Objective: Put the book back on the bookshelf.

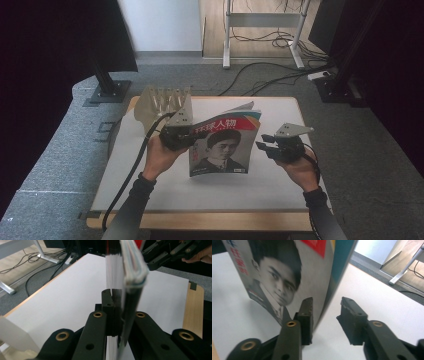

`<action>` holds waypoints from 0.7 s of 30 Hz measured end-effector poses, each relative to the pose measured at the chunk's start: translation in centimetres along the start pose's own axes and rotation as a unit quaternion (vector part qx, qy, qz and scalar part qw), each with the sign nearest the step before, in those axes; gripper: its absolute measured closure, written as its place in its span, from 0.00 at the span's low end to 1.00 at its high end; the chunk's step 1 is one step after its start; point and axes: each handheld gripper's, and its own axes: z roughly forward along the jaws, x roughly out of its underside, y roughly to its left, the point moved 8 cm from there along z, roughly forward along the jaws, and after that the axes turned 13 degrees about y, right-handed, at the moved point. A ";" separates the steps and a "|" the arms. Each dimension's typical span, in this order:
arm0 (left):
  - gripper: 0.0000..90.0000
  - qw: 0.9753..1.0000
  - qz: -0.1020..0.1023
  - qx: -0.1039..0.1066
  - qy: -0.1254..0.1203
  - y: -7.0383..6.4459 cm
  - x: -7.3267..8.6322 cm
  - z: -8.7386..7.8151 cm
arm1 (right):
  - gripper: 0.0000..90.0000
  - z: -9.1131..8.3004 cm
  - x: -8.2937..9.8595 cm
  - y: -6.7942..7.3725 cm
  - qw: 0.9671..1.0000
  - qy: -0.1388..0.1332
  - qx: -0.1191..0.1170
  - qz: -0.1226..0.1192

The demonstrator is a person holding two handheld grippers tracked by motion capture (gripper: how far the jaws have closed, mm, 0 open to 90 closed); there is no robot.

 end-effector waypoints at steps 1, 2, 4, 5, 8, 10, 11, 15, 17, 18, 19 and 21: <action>0.97 1.000 -0.002 -0.001 0.000 0.1 0.1 -0.1 | 0.64 0.2 0.2 0.0 1.000 0.002 0.001 0.000; 0.97 1.000 -0.004 -0.003 0.000 0.2 0.3 -0.3 | 0.58 0.6 0.4 -0.1 1.000 0.004 -0.001 0.003; 0.97 1.000 -0.010 -0.007 -0.003 0.6 0.6 -0.7 | 0.54 1.0 0.8 -0.1 1.000 0.007 -0.001 0.003; 0.97 1.000 -0.014 -0.005 -0.005 0.7 0.8 -0.9 | 0.51 1.2 1.0 -0.1 1.000 0.010 -0.001 0.006; 0.97 1.000 -0.028 -0.004 -0.008 1.3 1.5 -1.7 | 0.45 2.0 1.8 0.0 1.000 0.020 -0.007 0.011; 0.97 0.999 -0.031 -0.005 -0.008 1.4 1.6 -1.9 | 0.44 2.2 2.1 0.0 1.000 0.024 -0.011 0.013; 0.97 0.999 -0.033 -0.006 -0.009 1.6 1.7 -2.1 | 0.41 2.6 2.6 0.0 0.999 0.026 -0.012 0.020; 0.97 0.999 -0.045 -0.014 -0.009 2.2 2.3 -3.2 | 0.35 3.4 3.7 -0.1 0.999 0.031 -0.016 0.028; 0.97 0.999 -0.051 -0.015 -0.010 2.4 2.5 -3.6 | 0.32 3.7 4.3 -0.2 0.999 0.036 -0.017 0.029; 0.97 0.998 -0.054 -0.016 -0.011 2.5 2.7 -3.8 | 0.32 3.9 4.6 -0.2 0.999 0.039 -0.018 0.030; 0.97 0.998 -0.056 -0.017 -0.010 2.7 2.8 -4.1 | 0.31 4.1 4.9 -0.2 0.998 0.042 -0.018 0.031; 0.97 0.998 -0.065 -0.019 -0.011 3.0 3.1 -4.7 | 0.28 4.4 5.6 -0.2 0.998 0.048 -0.019 0.032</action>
